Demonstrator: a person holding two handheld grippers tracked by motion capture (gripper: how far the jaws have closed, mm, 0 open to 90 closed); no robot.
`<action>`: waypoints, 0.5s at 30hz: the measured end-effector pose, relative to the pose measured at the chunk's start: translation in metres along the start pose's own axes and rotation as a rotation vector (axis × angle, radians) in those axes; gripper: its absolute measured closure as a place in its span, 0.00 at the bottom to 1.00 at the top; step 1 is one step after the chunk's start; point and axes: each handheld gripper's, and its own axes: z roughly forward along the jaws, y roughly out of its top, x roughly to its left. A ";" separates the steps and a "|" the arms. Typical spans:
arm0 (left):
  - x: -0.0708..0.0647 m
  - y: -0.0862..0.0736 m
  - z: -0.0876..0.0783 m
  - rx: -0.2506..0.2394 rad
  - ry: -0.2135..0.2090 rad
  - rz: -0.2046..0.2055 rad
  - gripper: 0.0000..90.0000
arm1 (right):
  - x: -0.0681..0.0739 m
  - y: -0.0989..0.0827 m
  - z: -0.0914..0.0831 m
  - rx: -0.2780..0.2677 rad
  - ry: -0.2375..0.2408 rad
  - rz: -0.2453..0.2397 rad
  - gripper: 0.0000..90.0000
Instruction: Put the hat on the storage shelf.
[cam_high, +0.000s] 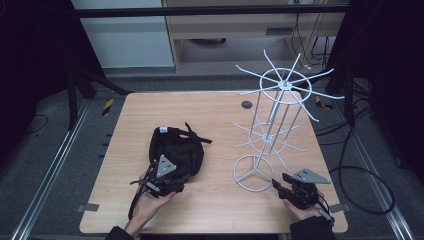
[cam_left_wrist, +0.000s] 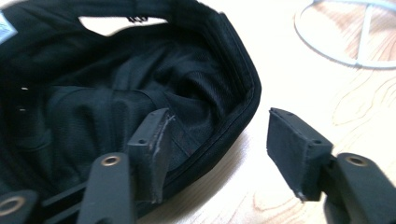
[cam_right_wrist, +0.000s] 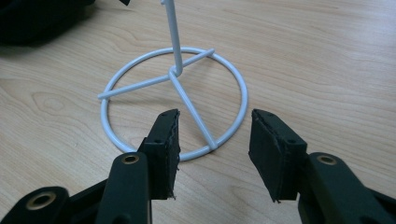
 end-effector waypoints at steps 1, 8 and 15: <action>0.000 -0.001 0.006 0.022 0.010 0.015 0.43 | 0.000 0.000 0.001 0.004 0.006 0.002 0.59; 0.003 -0.005 0.019 0.086 0.005 0.023 0.50 | 0.003 0.001 0.001 0.005 0.016 0.001 0.59; 0.005 -0.008 0.021 0.100 -0.031 0.022 0.70 | 0.007 0.004 0.001 -0.005 0.029 -0.005 0.60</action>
